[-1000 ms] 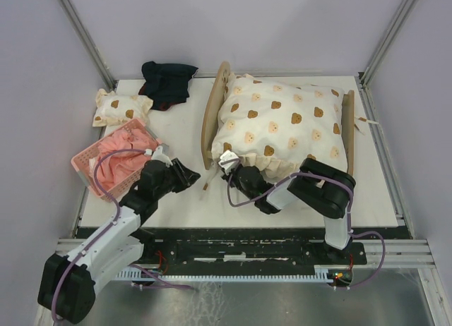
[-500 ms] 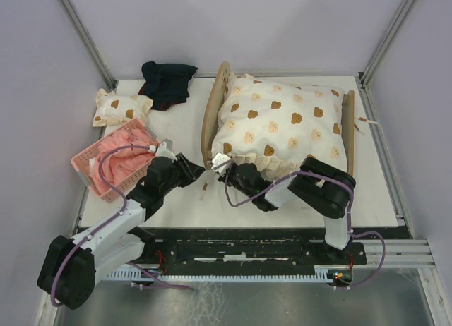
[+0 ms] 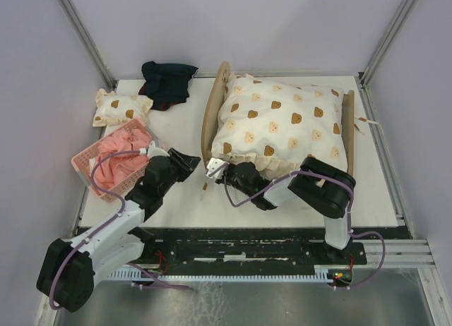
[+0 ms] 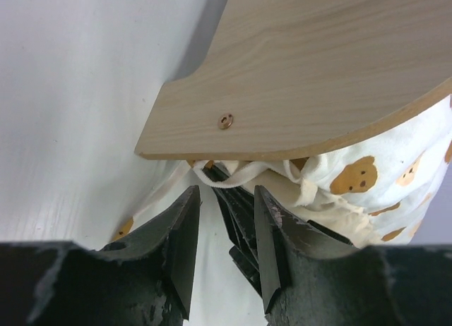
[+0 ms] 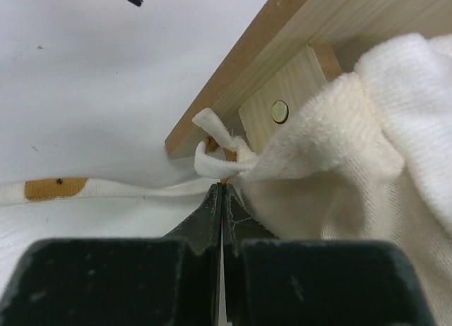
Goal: Set up the pet bed
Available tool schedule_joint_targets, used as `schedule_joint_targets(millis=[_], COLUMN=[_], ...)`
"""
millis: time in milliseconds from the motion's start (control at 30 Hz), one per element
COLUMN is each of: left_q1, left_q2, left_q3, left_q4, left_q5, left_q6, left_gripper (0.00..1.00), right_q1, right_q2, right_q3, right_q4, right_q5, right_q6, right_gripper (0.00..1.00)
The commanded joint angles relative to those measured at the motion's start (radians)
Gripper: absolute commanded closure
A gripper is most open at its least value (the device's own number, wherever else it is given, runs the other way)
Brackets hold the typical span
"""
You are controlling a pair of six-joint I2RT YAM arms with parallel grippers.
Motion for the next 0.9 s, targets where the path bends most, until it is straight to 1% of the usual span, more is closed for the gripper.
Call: schedule_joint_targets(millis=[0, 167, 267, 467, 567, 867], left_q1=[-0.005, -0.008, -0.012, -0.016, -0.015, -0.016], left_q2=[-0.006, 0.029, 0.045, 0.054, 0.056, 0.102], left_q3=[-0.025, -0.041, -0.04, -0.051, -0.058, -0.05], left_q4=[0.08, 0.132, 0.133, 0.14, 0.131, 0.16], left_q5=[-0.059, -0.059, -0.059, -0.062, -0.075, -0.058], left_q6=[-0.136, -0.173, -0.181, -0.179, -0.18, -0.184], left_gripper=[0.57, 0.57, 0.57, 0.55, 0.52, 0.45], right_q1=[-0.003, -0.003, -0.002, -0.003, -0.002, -0.001], right_q2=[0.012, 0.027, 0.017, 0.0, -0.015, -0.054], right_q3=[0.021, 0.013, 0.006, 0.006, 0.001, -0.001], right_q4=[0.086, 0.12, 0.121, 0.113, 0.111, 0.102], right_q5=[-0.046, -0.094, -0.116, -0.157, -0.175, -0.184], right_q6=[-0.086, -0.179, -0.196, -0.191, -0.179, -0.166], right_gripper=[0.98, 0.98, 0.98, 0.98, 0.98, 0.98])
